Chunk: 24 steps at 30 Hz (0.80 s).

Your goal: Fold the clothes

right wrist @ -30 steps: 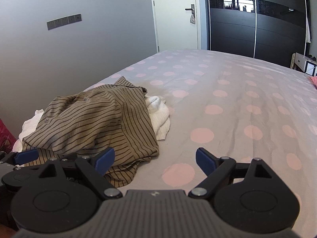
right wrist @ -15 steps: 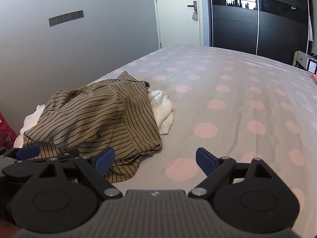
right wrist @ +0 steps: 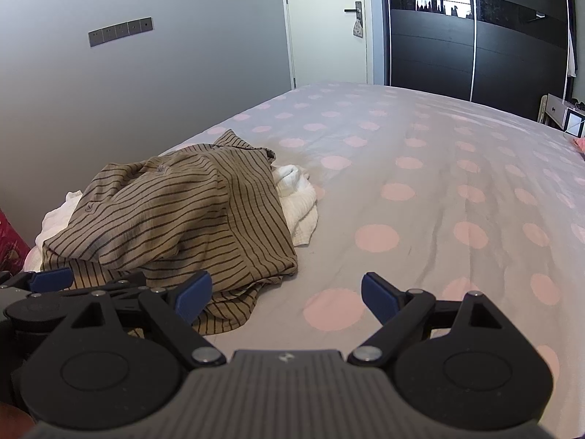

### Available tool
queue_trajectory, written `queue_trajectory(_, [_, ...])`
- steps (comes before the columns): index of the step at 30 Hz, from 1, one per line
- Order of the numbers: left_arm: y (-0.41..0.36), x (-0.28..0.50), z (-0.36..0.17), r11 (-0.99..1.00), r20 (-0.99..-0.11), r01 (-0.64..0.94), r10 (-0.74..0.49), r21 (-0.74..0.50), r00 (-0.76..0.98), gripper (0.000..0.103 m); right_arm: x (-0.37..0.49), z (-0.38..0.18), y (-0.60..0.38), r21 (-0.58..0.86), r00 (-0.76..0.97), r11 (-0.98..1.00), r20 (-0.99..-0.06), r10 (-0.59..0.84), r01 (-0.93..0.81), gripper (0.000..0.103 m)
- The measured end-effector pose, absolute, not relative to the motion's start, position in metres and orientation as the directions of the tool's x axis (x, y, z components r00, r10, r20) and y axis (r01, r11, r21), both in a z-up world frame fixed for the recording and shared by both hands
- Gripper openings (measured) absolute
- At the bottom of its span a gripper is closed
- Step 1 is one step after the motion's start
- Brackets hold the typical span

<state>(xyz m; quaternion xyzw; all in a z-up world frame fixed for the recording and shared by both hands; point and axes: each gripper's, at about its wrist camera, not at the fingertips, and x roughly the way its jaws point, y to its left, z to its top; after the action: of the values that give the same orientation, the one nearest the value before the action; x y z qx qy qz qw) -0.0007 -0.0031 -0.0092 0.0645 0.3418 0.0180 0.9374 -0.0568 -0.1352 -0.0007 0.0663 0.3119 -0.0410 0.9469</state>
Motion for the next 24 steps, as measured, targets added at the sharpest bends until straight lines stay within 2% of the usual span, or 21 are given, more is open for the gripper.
queue_trajectory(24, [0.0011,-0.0011,-0.0088,0.992,-0.645,0.014,0.071,0.126,0.761,0.075,-0.0601,-0.0022,-0.1305,0.093,0.801,0.987,-0.597,-0.05,0.13,0.09])
